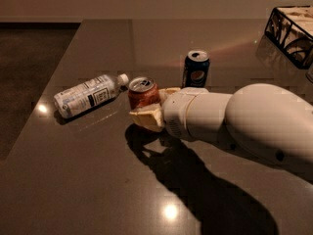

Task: Place coke can upright

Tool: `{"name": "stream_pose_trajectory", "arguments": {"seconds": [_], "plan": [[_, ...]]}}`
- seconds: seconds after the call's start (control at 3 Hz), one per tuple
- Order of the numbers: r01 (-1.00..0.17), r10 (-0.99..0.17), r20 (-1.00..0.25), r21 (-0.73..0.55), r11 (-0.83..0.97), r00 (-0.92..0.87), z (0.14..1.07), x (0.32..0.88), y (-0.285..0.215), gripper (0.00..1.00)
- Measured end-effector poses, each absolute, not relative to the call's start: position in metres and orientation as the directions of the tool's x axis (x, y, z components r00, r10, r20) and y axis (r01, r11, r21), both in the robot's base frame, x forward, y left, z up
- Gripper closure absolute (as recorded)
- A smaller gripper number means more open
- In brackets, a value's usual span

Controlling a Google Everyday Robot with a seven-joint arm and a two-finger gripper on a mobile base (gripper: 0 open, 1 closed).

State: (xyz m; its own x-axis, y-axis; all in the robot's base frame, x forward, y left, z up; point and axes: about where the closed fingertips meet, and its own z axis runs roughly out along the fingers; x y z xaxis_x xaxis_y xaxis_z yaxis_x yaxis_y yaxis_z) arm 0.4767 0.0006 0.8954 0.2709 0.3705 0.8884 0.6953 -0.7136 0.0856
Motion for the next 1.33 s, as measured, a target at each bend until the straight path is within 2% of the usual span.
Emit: {"name": "stream_pose_trajectory", "arguments": {"seconds": [1.0, 1.33], "plan": [[0.676, 0.315, 0.912, 0.058, -0.734, 0.264, 0.8880, 0.4828, -0.0028, 0.12], [0.672, 0.301, 0.913, 0.041, -0.739, 0.276, 0.8894, 0.4823, -0.0008, 0.00]]}}
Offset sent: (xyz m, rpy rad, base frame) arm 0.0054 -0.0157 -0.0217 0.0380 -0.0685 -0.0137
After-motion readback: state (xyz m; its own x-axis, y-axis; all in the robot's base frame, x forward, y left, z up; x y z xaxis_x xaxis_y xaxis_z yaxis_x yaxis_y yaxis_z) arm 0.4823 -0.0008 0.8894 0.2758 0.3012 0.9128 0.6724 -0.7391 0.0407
